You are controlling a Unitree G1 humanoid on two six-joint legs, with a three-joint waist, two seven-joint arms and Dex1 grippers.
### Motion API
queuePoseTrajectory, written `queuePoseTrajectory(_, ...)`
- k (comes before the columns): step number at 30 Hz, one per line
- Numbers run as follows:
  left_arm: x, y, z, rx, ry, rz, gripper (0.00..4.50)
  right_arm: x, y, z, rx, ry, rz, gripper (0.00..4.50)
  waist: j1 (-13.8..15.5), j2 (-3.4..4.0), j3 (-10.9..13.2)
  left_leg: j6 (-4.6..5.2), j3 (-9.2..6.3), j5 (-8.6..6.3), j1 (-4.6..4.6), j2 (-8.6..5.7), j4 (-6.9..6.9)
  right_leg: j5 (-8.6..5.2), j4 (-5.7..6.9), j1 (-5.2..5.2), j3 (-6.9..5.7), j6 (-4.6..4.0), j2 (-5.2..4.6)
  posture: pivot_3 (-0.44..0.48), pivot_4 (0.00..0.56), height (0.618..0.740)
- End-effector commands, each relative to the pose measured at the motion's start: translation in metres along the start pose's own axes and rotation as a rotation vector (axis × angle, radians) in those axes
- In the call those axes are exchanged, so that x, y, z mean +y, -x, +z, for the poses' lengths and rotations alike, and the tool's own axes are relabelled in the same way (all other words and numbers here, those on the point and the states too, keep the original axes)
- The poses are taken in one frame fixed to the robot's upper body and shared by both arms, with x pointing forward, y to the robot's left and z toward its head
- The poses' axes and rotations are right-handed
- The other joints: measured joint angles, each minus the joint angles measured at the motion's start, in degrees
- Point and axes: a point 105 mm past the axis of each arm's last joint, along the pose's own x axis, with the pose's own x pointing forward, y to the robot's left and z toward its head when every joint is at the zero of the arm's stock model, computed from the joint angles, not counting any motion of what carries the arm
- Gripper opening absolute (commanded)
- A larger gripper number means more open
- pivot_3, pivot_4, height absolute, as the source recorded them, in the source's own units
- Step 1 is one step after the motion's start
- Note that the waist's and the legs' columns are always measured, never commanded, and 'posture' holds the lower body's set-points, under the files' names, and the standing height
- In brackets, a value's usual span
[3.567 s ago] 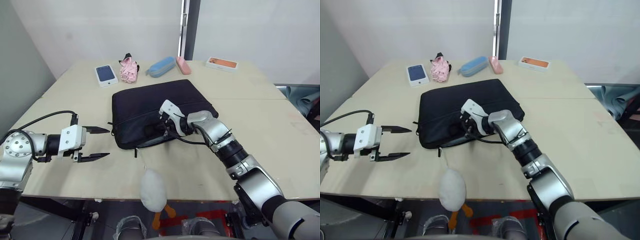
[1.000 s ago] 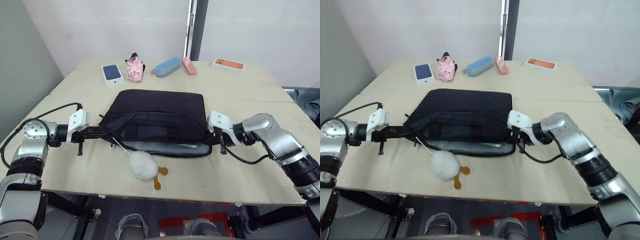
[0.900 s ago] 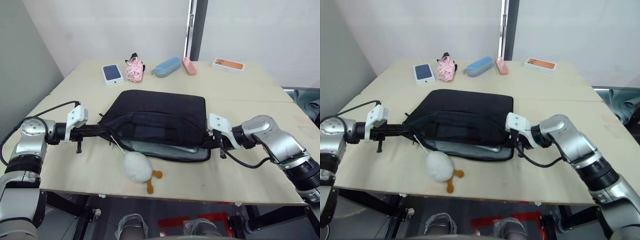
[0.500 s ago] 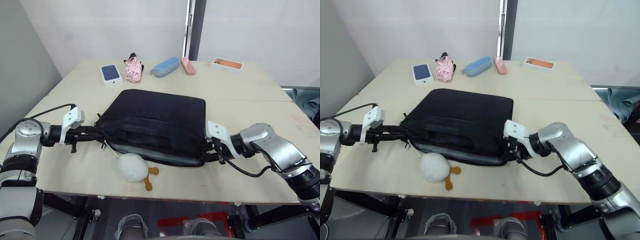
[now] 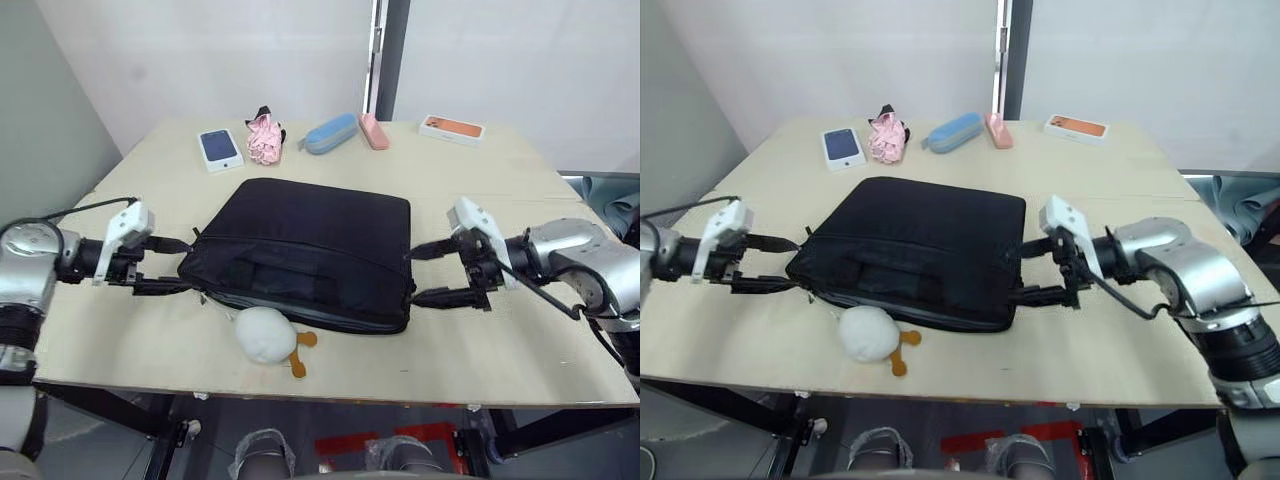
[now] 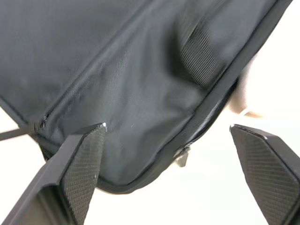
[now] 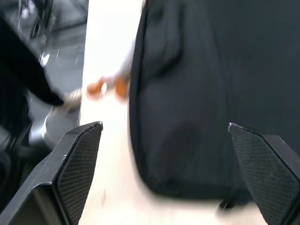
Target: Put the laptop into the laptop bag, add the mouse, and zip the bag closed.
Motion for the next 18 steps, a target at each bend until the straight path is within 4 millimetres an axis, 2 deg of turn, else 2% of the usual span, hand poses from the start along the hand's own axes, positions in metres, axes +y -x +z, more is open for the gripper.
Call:
queuePoseTrajectory(1,-0.018,0.015,0.034,-0.1,-0.025,-0.07,4.5,-0.003,-0.011,0.013,-0.067,0.017,-0.028,4.25,0.1,0.02,0.0,-0.01,0.0,0.0,-0.01,0.01,0.01,-0.01,-0.01,0.0,0.0,-0.01,0.0,0.0,0.15,0.74)
queuePoseTrajectory(3,-0.026,0.015,0.047,-0.156,-0.044,-0.099,4.5,-0.008,-0.02,0.01,-0.07,0.002,-0.051,3.71,0.3,0.01,0.0,-0.01,0.0,0.0,-0.03,-0.01,0.0,-0.01,-0.04,0.0,-0.01,-0.01,-0.01,0.0,0.15,0.74)
queuePoseTrajectory(6,-0.037,0.011,0.058,-0.213,-0.052,-0.144,4.5,-0.02,-0.035,0.004,-0.07,-0.039,-0.108,2.62,0.3,0.01,0.0,0.0,-0.02,0.0,-0.04,-0.02,0.0,-0.01,-0.07,0.02,-0.04,-0.01,-0.03,0.0,0.15,0.74)
queuePoseTrajectory(13,-0.071,-0.009,0.052,-0.231,-0.016,-0.238,4.5,-0.026,-0.07,-0.025,0.035,0.034,-0.109,0.27,-0.2,0.02,0.0,-0.02,-0.01,-0.01,-0.1,-0.02,-0.13,-0.01,-0.23,-0.01,-0.06,0.0,-0.02,0.0,0.15,0.74)
queuePoseTrajectory(14,-0.075,-0.012,0.048,-0.232,0.012,-0.244,4.5,-0.027,-0.075,-0.027,0.04,0.036,-0.106,0.04,-0.5,0.02,0.0,-0.02,-0.01,-0.01,-0.1,-0.02,-0.13,-0.01,-0.24,-0.01,-0.06,0.0,-0.01,0.0,0.15,0.74)
queuePoseTrajectory(18,-0.088,-0.02,0.032,-0.25,0.159,-0.234,4.5,-0.032,-0.091,-0.036,0.075,0.047,-0.095,0.04,-1.1,0.02,0.0,-0.02,-0.01,-0.01,-0.09,-0.02,-0.17,-0.01,-0.28,0.01,-0.06,0.0,0.01,0.0,0.15,0.74)
